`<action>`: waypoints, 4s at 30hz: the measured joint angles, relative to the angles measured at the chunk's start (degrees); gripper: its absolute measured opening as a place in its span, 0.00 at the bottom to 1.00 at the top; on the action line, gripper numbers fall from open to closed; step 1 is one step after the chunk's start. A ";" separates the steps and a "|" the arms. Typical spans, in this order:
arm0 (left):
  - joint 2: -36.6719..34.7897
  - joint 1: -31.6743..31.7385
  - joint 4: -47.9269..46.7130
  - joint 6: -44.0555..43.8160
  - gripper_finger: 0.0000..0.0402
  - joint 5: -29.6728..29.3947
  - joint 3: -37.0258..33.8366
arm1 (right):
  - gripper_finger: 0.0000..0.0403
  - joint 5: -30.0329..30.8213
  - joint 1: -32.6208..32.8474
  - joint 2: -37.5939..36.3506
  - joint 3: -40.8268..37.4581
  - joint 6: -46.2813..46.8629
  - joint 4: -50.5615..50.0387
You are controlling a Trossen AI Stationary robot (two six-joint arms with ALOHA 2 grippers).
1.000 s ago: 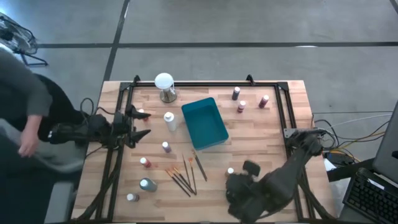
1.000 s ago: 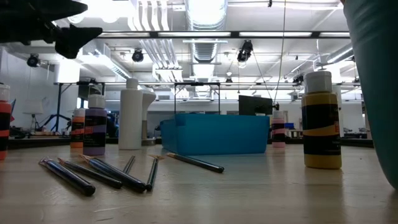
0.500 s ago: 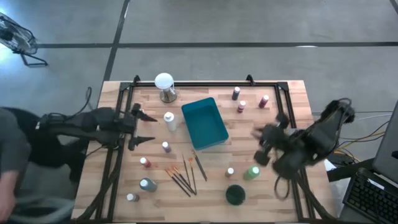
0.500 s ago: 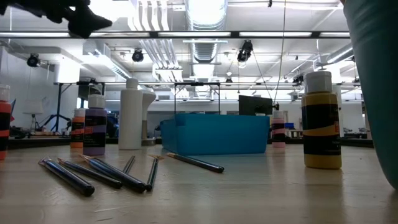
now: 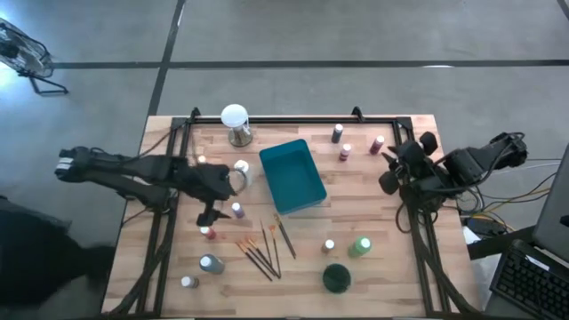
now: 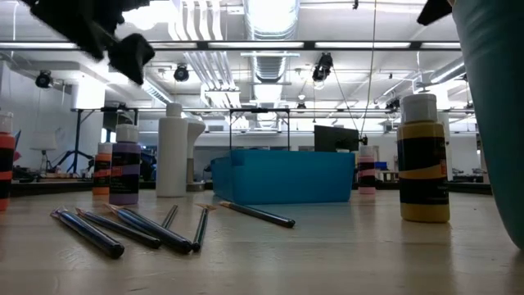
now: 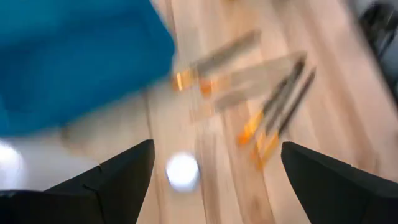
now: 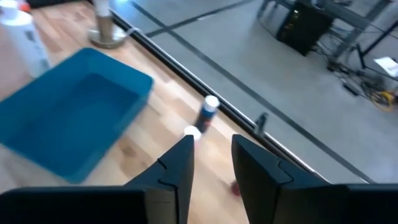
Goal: Pick & Place Paint Supplies
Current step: Put the gold paint brush into the green cup
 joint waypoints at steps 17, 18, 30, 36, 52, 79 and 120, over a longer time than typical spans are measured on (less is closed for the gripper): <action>14.62 -4.56 0.14 7.19 0.88 -3.50 2.84 | 0.35 1.57 -1.11 -2.18 -5.43 -1.92 1.70; 15.44 -5.24 0.35 7.65 0.88 -4.31 3.11 | 0.35 1.58 -1.11 -2.18 -5.29 -1.93 1.72; 24.95 -10.56 2.08 10.58 0.88 -9.64 6.33 | 0.25 3.04 -1.05 -2.17 -5.16 -2.75 1.97; 28.61 -10.63 2.61 11.60 0.88 -9.66 6.54 | 0.21 3.02 -1.05 -2.17 -5.16 -2.78 1.99; 33.07 -11.01 6.89 16.79 0.88 -10.62 6.23 | 0.18 3.01 -1.05 -2.17 -5.28 -4.09 2.12; 39.32 -13.64 10.37 19.49 0.88 -10.99 6.03 | 0.18 3.02 -1.05 -2.17 -5.45 -4.28 2.08; 40.84 -13.60 11.85 20.96 0.44 -10.28 5.28 | 0.23 4.50 -1.05 -2.15 -5.49 -4.99 2.08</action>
